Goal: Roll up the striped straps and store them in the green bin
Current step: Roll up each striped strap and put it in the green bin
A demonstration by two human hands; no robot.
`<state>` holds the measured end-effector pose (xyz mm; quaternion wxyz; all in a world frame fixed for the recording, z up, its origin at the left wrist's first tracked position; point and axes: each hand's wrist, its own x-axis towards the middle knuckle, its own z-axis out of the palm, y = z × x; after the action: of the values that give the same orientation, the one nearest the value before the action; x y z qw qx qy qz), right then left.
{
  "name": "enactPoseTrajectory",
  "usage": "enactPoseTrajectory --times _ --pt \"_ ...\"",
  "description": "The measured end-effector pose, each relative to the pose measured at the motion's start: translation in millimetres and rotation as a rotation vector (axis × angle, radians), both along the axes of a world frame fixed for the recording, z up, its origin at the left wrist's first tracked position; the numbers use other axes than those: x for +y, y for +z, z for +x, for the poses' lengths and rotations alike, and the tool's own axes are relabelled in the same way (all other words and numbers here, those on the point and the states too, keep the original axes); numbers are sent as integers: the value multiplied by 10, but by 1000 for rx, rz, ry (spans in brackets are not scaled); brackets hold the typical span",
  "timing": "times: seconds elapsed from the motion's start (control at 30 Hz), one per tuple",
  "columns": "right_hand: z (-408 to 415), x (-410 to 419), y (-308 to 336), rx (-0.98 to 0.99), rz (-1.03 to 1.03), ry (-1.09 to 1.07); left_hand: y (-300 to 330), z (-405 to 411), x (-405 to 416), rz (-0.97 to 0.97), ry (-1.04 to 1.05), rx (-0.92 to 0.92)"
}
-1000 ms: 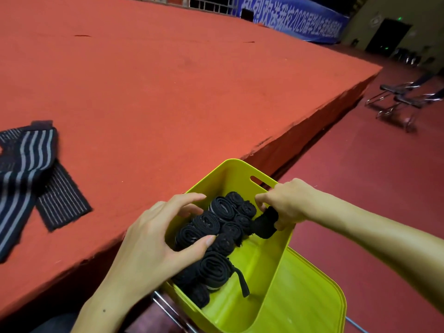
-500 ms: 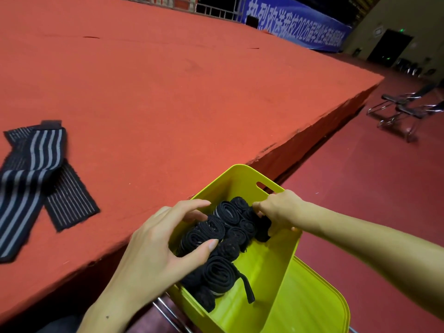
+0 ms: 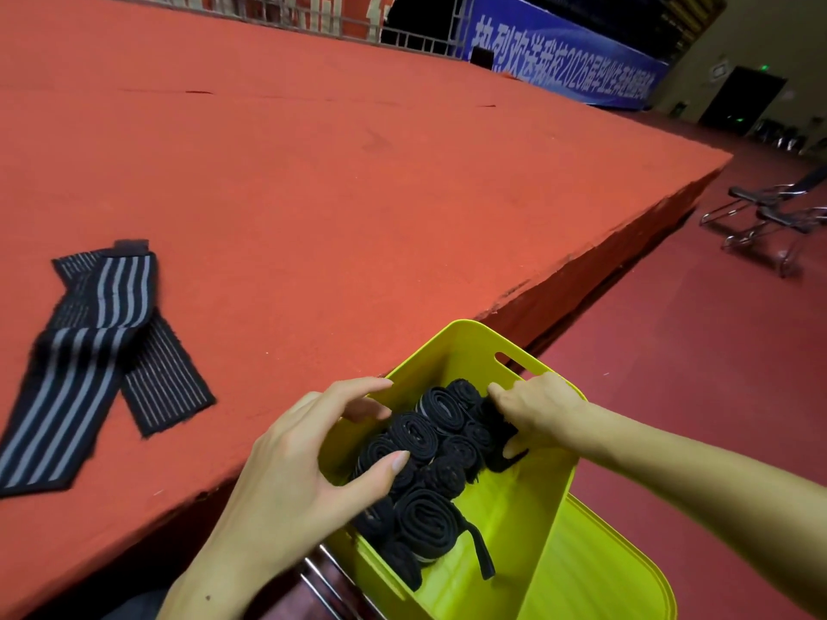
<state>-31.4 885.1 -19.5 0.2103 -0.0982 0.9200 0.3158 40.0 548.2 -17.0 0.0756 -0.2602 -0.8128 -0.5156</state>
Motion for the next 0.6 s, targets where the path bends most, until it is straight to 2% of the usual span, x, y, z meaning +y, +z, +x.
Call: enactPoseTrajectory --times 0.07,0.13,0.23,0.33,0.43,0.6 --pt "96 -46 151 118 -64 26 34 0 -51 6 21 1" --pt "233 -101 356 235 -321 11 87 -11 -114 11 54 11" --pt "466 -357 652 299 -758 -65 168 -53 -243 11 98 25" --pt "647 -760 835 320 -1027 -21 241 -58 -447 23 142 30" --pt "716 -1173 904 294 -1163 75 282 7 -739 17 212 20" --pt "542 -2049 916 204 -1229 250 313 214 -1573 -32 394 8"
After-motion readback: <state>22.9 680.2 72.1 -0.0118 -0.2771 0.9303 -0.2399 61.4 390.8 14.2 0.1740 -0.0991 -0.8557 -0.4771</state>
